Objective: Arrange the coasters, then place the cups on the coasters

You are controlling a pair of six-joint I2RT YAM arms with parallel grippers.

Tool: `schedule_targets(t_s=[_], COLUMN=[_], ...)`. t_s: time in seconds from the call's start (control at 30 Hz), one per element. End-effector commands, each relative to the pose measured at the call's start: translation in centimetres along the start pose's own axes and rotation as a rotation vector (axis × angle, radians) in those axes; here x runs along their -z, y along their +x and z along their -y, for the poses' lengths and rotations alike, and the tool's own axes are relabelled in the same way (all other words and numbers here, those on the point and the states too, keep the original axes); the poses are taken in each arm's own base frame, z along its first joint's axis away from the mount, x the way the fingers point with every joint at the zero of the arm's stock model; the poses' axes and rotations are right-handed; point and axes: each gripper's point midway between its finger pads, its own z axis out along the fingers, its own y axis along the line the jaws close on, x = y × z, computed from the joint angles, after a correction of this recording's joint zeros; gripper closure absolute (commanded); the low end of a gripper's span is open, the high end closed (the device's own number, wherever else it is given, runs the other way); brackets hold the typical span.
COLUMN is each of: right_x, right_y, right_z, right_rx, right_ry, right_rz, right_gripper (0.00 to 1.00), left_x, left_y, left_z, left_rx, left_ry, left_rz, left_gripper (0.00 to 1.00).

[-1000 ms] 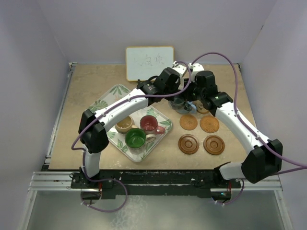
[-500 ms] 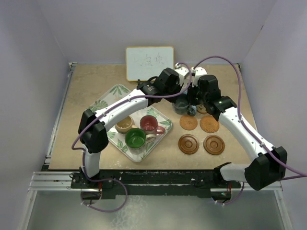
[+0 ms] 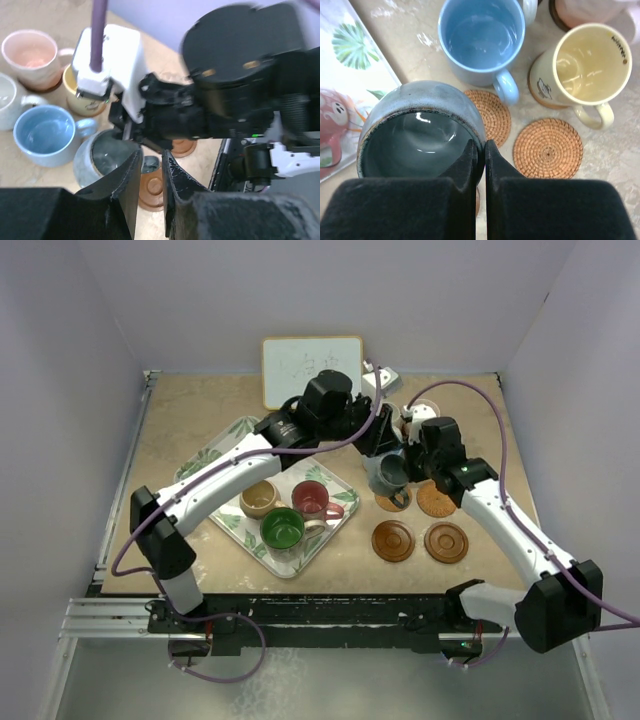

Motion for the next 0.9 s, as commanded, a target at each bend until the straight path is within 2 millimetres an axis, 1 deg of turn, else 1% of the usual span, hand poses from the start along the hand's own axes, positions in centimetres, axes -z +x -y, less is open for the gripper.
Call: schedule_targets(t_s=[0.0, 0.1, 0.2, 0.33, 0.43, 0.47, 0.57, 0.6, 0.63, 0.73, 0.87], right_x=[1.8, 1.8, 1.2, 1.4, 1.7, 2.0, 2.4, 2.5, 2.5, 2.7, 1.9], right_y=[-4.1, -4.1, -2.3, -0.7, 1.4, 2.0, 3.6, 3.9, 4.2, 4.4, 4.3], right_z=[0.5, 0.6, 1.1, 2.4, 4.0, 4.2, 5.8, 6.3, 6.9, 7.4, 8.2], right_rx=[-0.006, 0.009, 0.034, 0.052, 0.140, 0.186, 0.349, 0.396, 0.429, 0.518, 0.609], right_ry=[0.001, 0.000, 0.003, -0.041, -0.069, -0.085, -0.081, -0.074, -0.066, -0.082, -0.098], right_rz=[0.166, 0.167, 0.115, 0.045, -0.030, -0.049, -0.086, -0.092, -0.099, -0.113, -0.148], right_gripper=[1.00, 1.00, 1.00, 1.00, 1.00, 1.00, 1.00, 1.00, 1.00, 1.00, 1.00], left_x=[1.2, 1.7, 2.5, 4.6, 6.7, 7.4, 9.2, 9.6, 10.0, 10.4, 10.5], left_y=[-2.0, -2.2, -2.2, -0.8, -0.4, -0.3, -0.3, -0.2, -0.2, -0.1, 0.1], left_z=[2.7, 2.2, 1.2, -0.6, -3.0, -4.0, -6.6, -7.0, -7.4, -7.3, -7.0], left_rx=[-0.014, -0.024, -0.055, -0.182, -0.241, -0.240, -0.223, -0.221, -0.226, -0.248, -0.256], left_ry=[0.127, 0.112, 0.081, 0.064, -0.001, -0.030, -0.100, -0.116, -0.128, -0.130, -0.115], left_rz=[0.073, 0.081, 0.086, 0.034, 0.013, 0.006, -0.005, -0.006, -0.005, 0.004, -0.001], left_gripper=[0.80, 0.80, 0.80, 0.79, 0.68, 0.66, 0.64, 0.63, 0.62, 0.58, 0.54])
